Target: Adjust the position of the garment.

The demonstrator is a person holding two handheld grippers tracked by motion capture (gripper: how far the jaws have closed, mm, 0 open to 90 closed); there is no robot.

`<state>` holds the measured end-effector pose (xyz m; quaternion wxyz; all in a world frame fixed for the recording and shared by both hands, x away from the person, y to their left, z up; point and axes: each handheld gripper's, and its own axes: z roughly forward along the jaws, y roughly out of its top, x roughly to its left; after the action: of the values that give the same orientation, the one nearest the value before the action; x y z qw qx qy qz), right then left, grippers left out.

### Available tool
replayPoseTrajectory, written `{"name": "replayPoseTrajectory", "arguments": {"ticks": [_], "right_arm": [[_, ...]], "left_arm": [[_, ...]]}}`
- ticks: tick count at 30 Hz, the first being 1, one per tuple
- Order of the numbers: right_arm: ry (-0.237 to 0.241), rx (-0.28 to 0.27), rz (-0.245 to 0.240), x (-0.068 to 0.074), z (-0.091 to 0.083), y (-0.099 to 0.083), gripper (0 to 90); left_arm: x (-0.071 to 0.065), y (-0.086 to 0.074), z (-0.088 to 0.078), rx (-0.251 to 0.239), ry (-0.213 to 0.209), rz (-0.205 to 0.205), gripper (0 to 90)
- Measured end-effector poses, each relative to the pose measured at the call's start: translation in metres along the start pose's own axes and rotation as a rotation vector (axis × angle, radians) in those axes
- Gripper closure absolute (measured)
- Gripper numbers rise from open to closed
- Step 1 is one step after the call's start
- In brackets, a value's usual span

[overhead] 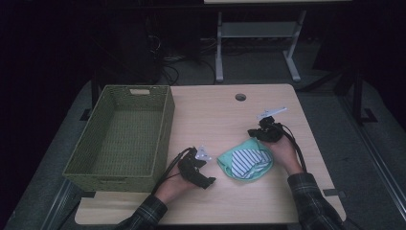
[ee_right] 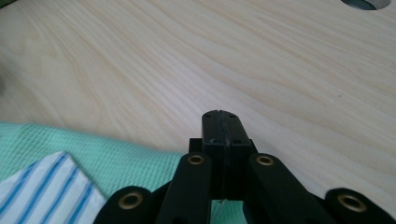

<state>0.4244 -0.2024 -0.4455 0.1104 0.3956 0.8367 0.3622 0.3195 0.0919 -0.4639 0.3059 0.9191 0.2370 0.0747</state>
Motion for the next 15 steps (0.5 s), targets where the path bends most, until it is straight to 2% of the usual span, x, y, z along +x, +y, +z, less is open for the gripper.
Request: {"name": "replayPoseTrajectory", "arguments": {"ticks": [2, 4, 8, 15], "right_arm": [[-0.007, 0.014, -0.007, -0.002, 0.005, 0.002, 90.0], [-0.004, 0.014, -0.006, -0.002, 0.008, 0.002, 90.0], [-0.007, 0.064, -0.006, -0.005, 0.017, -0.005, 90.0], [-0.003, 0.080, -0.006, -0.007, 0.009, -0.011, 90.0]], "left_arm": [[0.001, -0.001, 0.000, -0.001, 0.003, 0.012, 14.1], [0.000, -0.002, 0.001, -0.015, 0.000, 0.004, 12.7], [0.000, -0.004, 0.002, -0.035, -0.003, 0.010, 12.5], [0.001, -0.005, 0.002, -0.042, -0.006, 0.013, 12.5]]}}
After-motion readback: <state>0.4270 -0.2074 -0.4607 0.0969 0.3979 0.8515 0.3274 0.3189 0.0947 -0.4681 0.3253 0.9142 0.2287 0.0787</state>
